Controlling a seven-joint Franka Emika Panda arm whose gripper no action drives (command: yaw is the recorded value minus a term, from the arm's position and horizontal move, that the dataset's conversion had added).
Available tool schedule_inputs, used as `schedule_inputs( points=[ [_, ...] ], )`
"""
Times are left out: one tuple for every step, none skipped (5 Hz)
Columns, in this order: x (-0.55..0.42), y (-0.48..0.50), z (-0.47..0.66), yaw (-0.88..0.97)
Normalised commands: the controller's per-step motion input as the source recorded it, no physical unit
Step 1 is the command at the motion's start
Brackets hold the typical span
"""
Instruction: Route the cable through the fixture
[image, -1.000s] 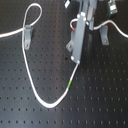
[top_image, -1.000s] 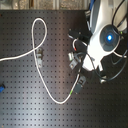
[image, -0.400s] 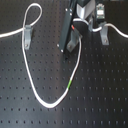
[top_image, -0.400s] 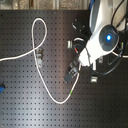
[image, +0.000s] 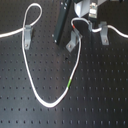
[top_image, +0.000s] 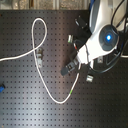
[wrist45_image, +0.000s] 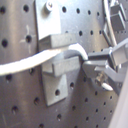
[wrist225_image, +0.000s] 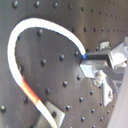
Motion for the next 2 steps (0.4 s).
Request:
schedule_inputs(
  points=[
    [0.0,0.001,0.1,0.98],
    [-0.007,0.015,0.0,0.0]
  ],
)
